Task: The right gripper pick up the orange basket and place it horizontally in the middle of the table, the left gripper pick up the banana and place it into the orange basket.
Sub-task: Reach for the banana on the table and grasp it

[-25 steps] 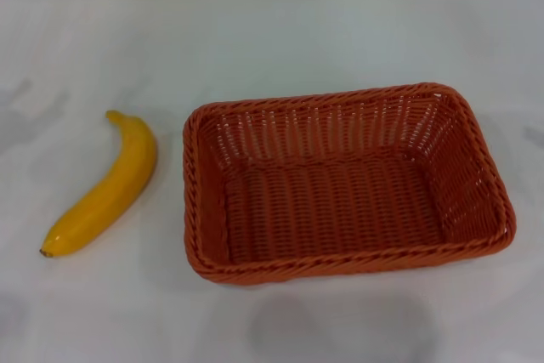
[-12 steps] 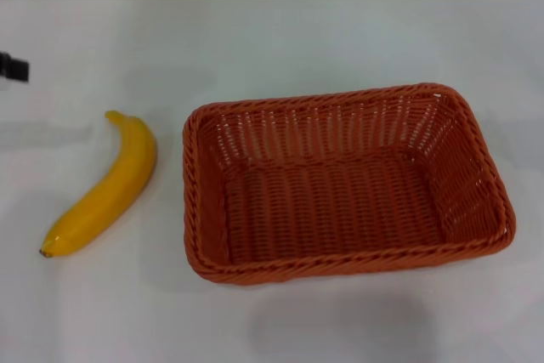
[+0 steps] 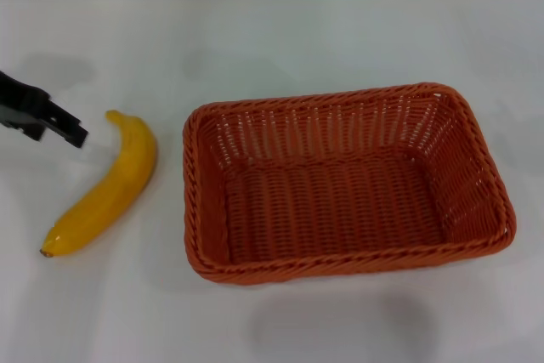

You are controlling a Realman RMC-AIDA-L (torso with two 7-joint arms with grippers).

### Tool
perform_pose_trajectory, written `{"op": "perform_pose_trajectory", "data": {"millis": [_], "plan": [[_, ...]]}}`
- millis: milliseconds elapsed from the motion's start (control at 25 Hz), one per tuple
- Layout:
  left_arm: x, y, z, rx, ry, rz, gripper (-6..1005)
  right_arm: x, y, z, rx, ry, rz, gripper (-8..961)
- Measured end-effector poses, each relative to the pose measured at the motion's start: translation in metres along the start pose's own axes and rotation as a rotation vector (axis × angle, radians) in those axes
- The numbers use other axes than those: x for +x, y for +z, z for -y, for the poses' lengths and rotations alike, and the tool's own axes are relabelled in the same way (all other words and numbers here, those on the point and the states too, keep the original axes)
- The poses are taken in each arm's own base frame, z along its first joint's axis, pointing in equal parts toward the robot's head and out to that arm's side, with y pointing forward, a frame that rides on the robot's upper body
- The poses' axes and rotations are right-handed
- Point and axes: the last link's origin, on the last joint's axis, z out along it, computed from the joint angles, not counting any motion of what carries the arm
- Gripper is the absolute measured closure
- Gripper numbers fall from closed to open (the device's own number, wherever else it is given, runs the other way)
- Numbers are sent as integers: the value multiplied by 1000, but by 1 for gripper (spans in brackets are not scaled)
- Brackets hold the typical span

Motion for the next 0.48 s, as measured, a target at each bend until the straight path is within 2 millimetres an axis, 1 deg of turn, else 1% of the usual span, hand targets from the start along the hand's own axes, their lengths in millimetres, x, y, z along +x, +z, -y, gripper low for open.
{"op": "perform_pose_trajectory", "data": {"millis": [200, 400, 480], "plan": [[7, 31, -15, -21, 20, 33, 266, 1, -5, 2, 2, 4, 37, 93], [4, 43, -19, -24, 22, 54, 361, 0, -6, 1, 0, 2, 49, 93], [4, 46, -20, -19, 20, 56, 357, -1, -5, 1, -1, 1, 50, 93]]}}
